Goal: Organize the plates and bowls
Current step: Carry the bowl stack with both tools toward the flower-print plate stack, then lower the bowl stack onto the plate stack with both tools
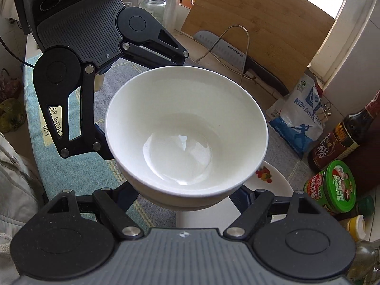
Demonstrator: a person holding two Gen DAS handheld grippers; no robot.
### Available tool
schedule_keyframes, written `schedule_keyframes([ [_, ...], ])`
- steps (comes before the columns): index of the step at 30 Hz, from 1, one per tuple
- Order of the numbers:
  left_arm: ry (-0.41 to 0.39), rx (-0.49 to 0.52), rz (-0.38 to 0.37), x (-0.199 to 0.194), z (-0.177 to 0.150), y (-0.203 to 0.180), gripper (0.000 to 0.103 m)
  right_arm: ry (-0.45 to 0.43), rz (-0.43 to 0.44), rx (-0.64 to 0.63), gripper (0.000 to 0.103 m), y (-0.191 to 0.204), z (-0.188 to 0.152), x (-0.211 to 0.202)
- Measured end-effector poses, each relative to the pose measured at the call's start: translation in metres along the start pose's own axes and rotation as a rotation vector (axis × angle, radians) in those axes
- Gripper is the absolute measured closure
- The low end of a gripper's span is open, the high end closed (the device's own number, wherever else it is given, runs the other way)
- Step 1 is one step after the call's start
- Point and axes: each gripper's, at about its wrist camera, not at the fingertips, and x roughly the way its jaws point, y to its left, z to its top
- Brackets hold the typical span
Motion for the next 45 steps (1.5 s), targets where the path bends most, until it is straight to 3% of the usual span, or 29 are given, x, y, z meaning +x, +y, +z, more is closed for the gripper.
schedule_keyframes([
  [19, 0.013, 0.011, -0.023, 0.078, 0.037, 0.015, 0.023, 0.046, -0.039, 0.084, 0.018, -0.067, -0.051, 0.016],
  [45, 0.028, -0.046, -0.063, 0.097, 0.035, 0.026, 0.023, 0.073, -0.009, 0.122, 0.018, -0.08, -0.054, 0.026],
])
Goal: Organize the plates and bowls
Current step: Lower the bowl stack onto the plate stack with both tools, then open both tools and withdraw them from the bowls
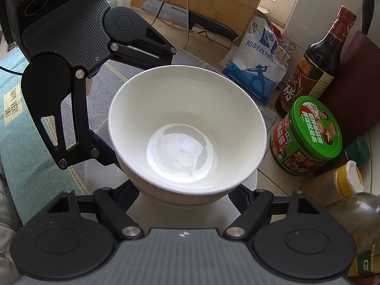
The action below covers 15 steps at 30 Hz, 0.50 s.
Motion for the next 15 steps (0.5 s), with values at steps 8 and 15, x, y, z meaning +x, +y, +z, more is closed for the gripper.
schedule_keyframes([
  [8, -0.01, -0.017, -0.001, 0.0005, -0.0006, 0.0014, 0.022, 0.003, -0.004, 0.013, 0.018, -0.0001, 0.0, 0.0005],
  [15, -0.031, 0.022, 0.056, -0.0067, -0.0042, -0.0073, 0.011, -0.011, -0.012, 0.016, 0.004, 0.0041, -0.0014, -0.0024],
])
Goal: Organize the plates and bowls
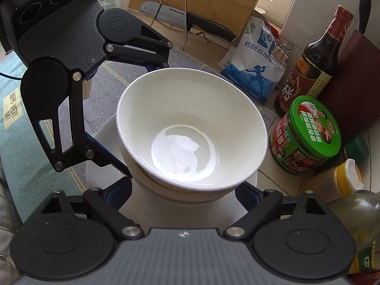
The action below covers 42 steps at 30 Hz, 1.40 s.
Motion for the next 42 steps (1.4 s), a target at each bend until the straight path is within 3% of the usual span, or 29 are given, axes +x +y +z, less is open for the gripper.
schedule_keyframes([
  [8, -0.028, -0.047, 0.087, -0.028, -0.016, 0.0, 0.009, -0.026, -0.04, 0.018, 0.0, 0.012, 0.0, -0.014],
  [17, -0.221, -0.122, 0.231, -0.101, -0.038, -0.007, 0.001, 0.012, -0.196, 0.112, 0.0, 0.055, 0.0, -0.037],
  [21, -0.275, -0.14, 0.295, -0.128, -0.049, -0.025, 0.001, -0.025, -0.264, 0.217, 0.0, 0.079, 0.001, -0.056],
  [25, -0.305, -0.202, 0.319, -0.15, -0.058, -0.043, 0.001, -0.07, -0.379, 0.419, 0.0, 0.097, 0.008, -0.075],
  [30, -0.294, -0.369, 0.352, -0.172, -0.066, -0.055, 0.001, -0.087, -0.538, 0.694, 0.0, 0.122, 0.009, -0.087],
  [34, -0.209, -0.515, 0.445, -0.181, -0.07, -0.055, 0.001, -0.097, -0.607, 0.894, 0.0, 0.146, 0.005, -0.089],
  [38, -0.171, -0.597, 0.467, -0.193, -0.073, -0.053, 0.001, -0.124, -0.654, 0.951, 0.0, 0.176, 0.009, -0.098],
  [42, -0.176, -0.603, 0.464, -0.207, -0.073, -0.053, 0.001, -0.146, -0.677, 0.947, 0.0, 0.194, 0.02, -0.11],
])
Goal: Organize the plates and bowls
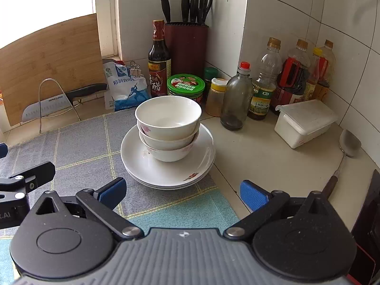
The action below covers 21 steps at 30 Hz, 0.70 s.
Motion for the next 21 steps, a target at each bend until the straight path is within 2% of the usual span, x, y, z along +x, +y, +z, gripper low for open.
schedule_keyframes([
  [3, -0.009, 0.0, 0.016, -0.008, 0.004, 0.002, 0.001, -0.032, -0.017, -0.003, 0.0, 0.005, 0.002, -0.014],
  [9, -0.025, -0.005, 0.003, -0.019, 0.01, 0.001, 0.001, -0.082, -0.02, 0.009, 0.0, 0.006, 0.007, -0.031],
  [21, -0.022, -0.016, 0.02, -0.019, 0.012, -0.001, 0.001, -0.088, -0.02, 0.019, 0.0, 0.002, 0.009, -0.032],
])
